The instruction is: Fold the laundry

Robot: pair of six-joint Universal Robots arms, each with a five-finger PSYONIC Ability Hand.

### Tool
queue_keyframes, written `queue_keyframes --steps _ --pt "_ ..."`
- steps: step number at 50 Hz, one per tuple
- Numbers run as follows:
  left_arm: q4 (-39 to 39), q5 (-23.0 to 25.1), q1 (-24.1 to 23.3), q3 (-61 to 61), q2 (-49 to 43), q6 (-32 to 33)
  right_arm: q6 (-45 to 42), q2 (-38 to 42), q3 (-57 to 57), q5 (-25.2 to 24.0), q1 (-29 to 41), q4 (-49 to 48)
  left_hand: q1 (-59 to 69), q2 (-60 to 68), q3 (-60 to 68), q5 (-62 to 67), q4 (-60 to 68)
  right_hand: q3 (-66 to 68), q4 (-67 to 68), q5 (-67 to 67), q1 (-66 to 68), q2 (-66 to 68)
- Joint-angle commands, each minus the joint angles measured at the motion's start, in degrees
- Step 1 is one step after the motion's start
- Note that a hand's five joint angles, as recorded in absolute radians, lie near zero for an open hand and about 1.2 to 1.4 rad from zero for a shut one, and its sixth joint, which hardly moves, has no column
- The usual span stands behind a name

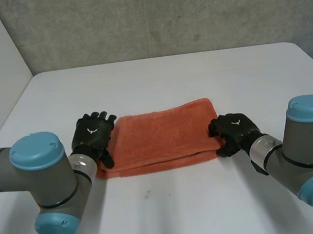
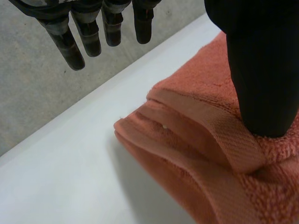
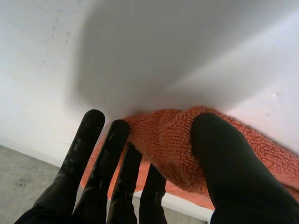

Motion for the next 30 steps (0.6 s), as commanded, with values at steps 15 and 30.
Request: queue_keyframes --steps 15,30 --pt "-0.8 -0.1 -5.2 -8.4 15.5 -4.8 -4.3 -14.5 1.3 0.2 -7.3 6.8 -0.1 0.8 0.6 -1.4 0.6 23.4 22.7 25.9 36.8 24.7" --pt "-6.4 -1.2 -1.6 -9.8 23.2 -6.8 -6.6 -0.1 -28.0 -8.8 17.1 15.7 -0.4 0.6 0.4 -1.6 0.4 23.4 22.7 25.9 36.8 24.7"
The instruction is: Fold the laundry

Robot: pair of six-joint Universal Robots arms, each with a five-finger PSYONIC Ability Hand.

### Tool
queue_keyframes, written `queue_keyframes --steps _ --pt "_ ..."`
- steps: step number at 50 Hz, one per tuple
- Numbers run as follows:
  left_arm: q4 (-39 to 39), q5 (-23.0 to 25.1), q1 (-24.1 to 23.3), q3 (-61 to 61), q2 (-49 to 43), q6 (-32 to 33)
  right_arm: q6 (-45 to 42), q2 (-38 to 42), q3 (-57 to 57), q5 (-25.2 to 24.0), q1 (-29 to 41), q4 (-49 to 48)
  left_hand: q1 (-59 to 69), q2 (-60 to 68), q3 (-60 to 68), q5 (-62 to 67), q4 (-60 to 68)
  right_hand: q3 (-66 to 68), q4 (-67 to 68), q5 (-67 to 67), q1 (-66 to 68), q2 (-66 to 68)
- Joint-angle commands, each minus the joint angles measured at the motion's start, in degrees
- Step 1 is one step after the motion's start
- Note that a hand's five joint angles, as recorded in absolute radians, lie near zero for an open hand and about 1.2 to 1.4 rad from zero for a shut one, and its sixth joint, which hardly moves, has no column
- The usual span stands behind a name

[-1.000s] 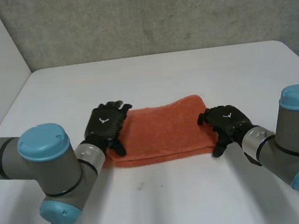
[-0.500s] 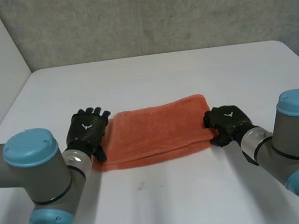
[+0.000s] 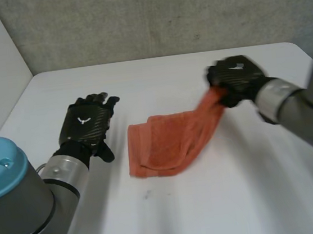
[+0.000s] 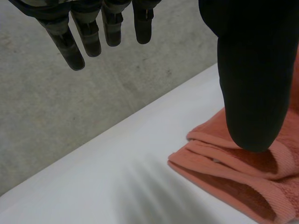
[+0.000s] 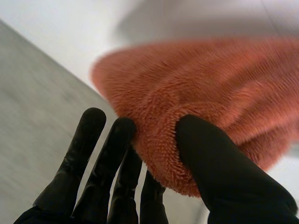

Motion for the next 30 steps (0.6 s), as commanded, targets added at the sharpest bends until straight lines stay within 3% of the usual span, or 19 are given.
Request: queue_keyframes --steps 1,5,9,10,11,12,13,15,18,24,30 --pt "-1.5 -0.9 2.8 -0.7 2.1 -0.2 -0.9 11.8 -13.3 -4.9 16.1 1.0 -0.4 0.6 0.4 -1.6 0.4 12.3 11.9 15.7 29.6 13.6" --pt "-1.5 -1.0 4.7 -0.6 2.5 -1.4 -2.9 20.3 -16.2 -5.8 21.1 1.7 -0.4 0.6 0.4 -1.6 0.4 12.3 11.9 15.7 29.6 13.6" --pt "-1.5 -0.8 5.2 0.0 2.4 -1.8 -3.8 23.9 -16.5 -4.8 21.7 2.6 -0.4 0.6 0.4 -1.6 0.4 10.8 10.4 14.3 28.1 12.2" --pt "-1.5 -0.7 5.3 0.4 2.3 -1.9 -4.0 24.6 -16.8 -3.1 21.7 3.2 -0.4 0.6 0.4 -1.6 0.4 -6.3 -6.7 -2.9 11.0 -5.0" --pt "-1.5 -0.7 5.3 0.4 2.3 -1.9 -4.0 24.4 -17.9 -0.3 21.8 3.9 -0.4 0.6 0.4 -1.6 0.4 -35.6 -36.0 -32.2 -18.3 -34.3" --pt "-1.4 -0.4 5.5 0.9 2.3 -1.9 -4.0 24.4 -17.9 -0.3 21.8 4.0 -0.4 0.6 0.4 -1.6 0.4 -35.9 -36.3 -32.5 -18.6 -34.6" --pt "-1.4 -0.3 5.5 1.8 2.0 -1.8 -3.7 23.4 -19.0 3.4 21.7 4.6 -0.4 0.6 0.4 -1.6 0.4 -57.7 -58.1 -54.3 -40.4 -56.4" --pt "-1.3 -0.3 5.5 3.8 1.4 -1.8 -2.4 18.7 -19.2 10.1 21.2 5.3 -0.4 0.6 0.4 -1.6 0.4 -57.7 -58.1 -54.3 -40.4 -56.4" --pt "-0.8 -0.2 5.4 7.0 -0.6 -1.9 1.6 13.3 -17.6 13.5 20.3 5.0 -0.4 0.6 0.4 -1.6 0.4 -57.7 -58.1 -54.3 -40.4 -56.4" --pt "-1.5 -0.2 3.3 14.9 -6.8 -2.9 12.6 8.1 -14.0 12.0 15.0 5.3 -0.3 0.6 0.5 -1.6 0.5 -57.7 -58.1 -54.3 -40.4 -56.4" --pt "-4.9 0.4 -0.2 18.5 -11.6 -8.5 14.7 10.6 -13.8 9.3 14.1 6.0 0.0 1.0 0.8 -1.2 0.8 -57.7 -58.1 -54.3 -40.4 -56.4"
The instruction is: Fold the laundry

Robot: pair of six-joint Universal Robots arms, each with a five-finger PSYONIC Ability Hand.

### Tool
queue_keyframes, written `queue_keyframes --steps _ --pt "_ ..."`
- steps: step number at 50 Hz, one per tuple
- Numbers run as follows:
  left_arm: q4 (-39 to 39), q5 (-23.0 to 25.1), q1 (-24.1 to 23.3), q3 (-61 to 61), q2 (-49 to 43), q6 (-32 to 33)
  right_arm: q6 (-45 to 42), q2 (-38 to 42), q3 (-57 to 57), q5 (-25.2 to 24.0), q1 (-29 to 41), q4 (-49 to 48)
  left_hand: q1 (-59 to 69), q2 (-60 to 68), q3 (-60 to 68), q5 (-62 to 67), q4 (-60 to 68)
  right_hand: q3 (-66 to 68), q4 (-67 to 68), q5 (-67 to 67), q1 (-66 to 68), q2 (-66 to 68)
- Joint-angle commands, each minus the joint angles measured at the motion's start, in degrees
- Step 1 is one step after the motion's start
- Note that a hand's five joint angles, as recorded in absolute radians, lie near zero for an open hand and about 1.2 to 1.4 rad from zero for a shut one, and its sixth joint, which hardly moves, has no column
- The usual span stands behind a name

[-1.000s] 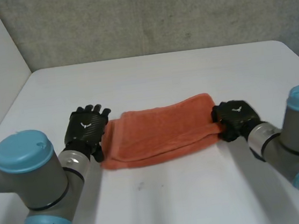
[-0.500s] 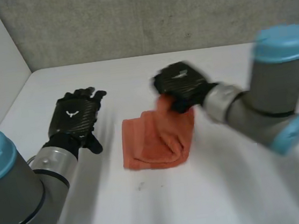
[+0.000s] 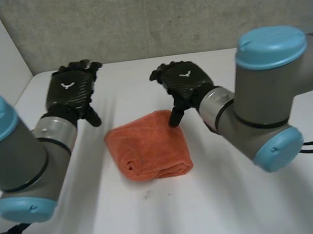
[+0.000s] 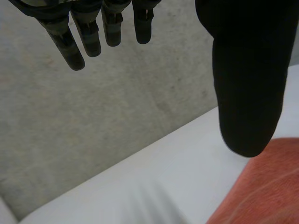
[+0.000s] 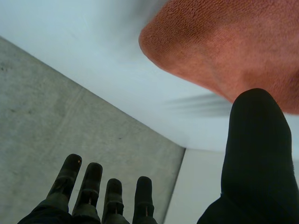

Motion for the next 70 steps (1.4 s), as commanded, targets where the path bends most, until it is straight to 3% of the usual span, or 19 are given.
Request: queue_keyframes --steps 1,12,18,33,44,52,57,70 --pt "-4.7 0.5 -4.2 5.4 -6.8 -6.9 4.8 1.7 1.1 -3.7 -2.2 0.7 0.0 1.0 0.8 -1.2 0.8 -2.2 -3.2 -3.9 -1.9 -2.6" --pt "-14.3 -2.4 -5.4 3.8 -10.0 -8.6 5.5 11.4 -4.1 -4.2 -1.8 7.1 -0.1 0.8 0.6 -1.4 0.6 -2.2 -3.2 -3.9 -1.9 -2.6" --pt "-15.9 -3.8 -5.2 2.2 -11.1 -7.9 6.3 15.6 -7.5 -4.2 -1.7 10.5 -0.3 0.6 0.5 -1.6 0.5 -2.2 -3.2 -3.9 -1.9 -2.6" --pt "-15.9 -3.1 -3.7 1.6 -13.1 -4.8 2.1 16.1 -8.1 -3.7 -2.6 11.4 -0.4 0.6 0.4 -1.6 0.4 -2.2 -3.2 -3.9 -1.9 -2.6" --pt "-15.5 -1.5 -4.1 5.6 -2.6 -5.1 2.8 -0.5 -2.7 -3.5 -3.9 6.7 -0.4 0.6 0.4 -1.6 0.4 -2.2 -3.2 -3.9 -1.9 -2.6" --pt "-15.8 -1.5 -1.7 8.4 11.4 -5.8 2.4 -18.5 9.0 5.8 -8.8 -3.2 -0.4 0.6 0.4 -1.6 0.4 -2.2 -3.2 -3.9 -1.9 -2.6" --pt "-16.3 -1.5 1.4 7.4 16.4 -6.5 2.2 -25.0 14.1 6.9 -11.8 -3.2 -0.4 0.6 0.4 -1.6 0.4 -2.2 -3.2 -3.9 -1.9 -2.6" --pt "-17.4 -0.9 2.1 3.1 19.9 -10.4 2.1 -31.0 21.0 6.5 -15.5 -3.6 -0.4 0.6 0.4 -1.6 0.4 -2.2 -3.2 -3.9 -1.9 -2.6"
